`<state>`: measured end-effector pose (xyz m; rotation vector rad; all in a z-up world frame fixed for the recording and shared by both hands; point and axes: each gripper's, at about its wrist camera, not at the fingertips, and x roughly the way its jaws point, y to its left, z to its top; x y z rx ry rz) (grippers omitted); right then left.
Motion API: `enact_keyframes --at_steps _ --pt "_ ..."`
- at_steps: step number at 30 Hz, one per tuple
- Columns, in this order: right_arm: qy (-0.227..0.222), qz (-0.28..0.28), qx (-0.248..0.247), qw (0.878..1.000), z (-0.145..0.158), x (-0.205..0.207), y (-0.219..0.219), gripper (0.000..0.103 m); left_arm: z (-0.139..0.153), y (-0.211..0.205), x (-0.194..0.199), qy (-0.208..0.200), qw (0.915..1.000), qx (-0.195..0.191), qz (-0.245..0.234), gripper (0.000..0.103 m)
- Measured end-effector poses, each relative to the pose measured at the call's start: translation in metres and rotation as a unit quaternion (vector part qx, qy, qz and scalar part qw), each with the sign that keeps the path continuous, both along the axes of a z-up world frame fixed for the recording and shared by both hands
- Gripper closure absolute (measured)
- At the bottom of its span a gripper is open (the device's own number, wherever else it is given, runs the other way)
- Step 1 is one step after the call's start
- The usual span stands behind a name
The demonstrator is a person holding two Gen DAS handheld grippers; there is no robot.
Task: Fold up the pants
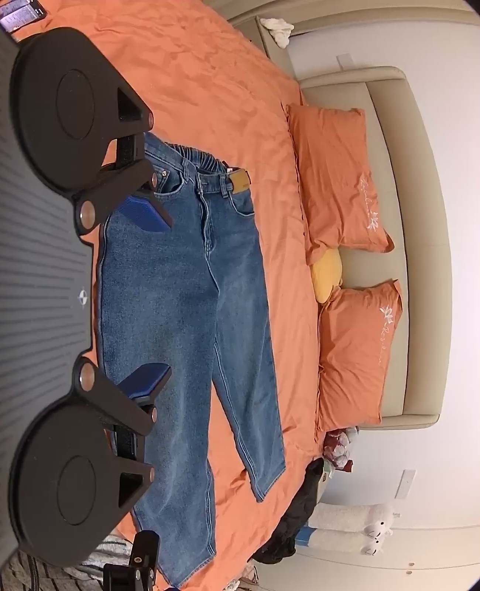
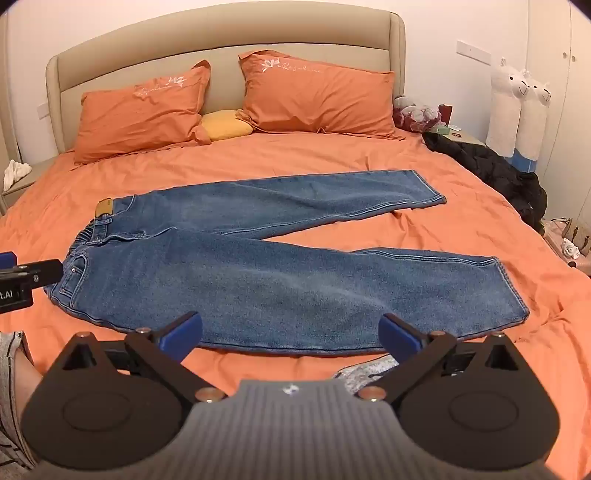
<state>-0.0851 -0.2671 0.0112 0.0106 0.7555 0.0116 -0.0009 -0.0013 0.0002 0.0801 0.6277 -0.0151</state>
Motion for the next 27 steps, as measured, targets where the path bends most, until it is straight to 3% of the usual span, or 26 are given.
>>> enact_keyframes --at_steps 27 --pt "0.007 0.011 -0.005 1.000 0.001 -0.002 0.010 0.006 -0.006 0.013 0.002 0.011 0.9998 -0.014 0.010 0.009"
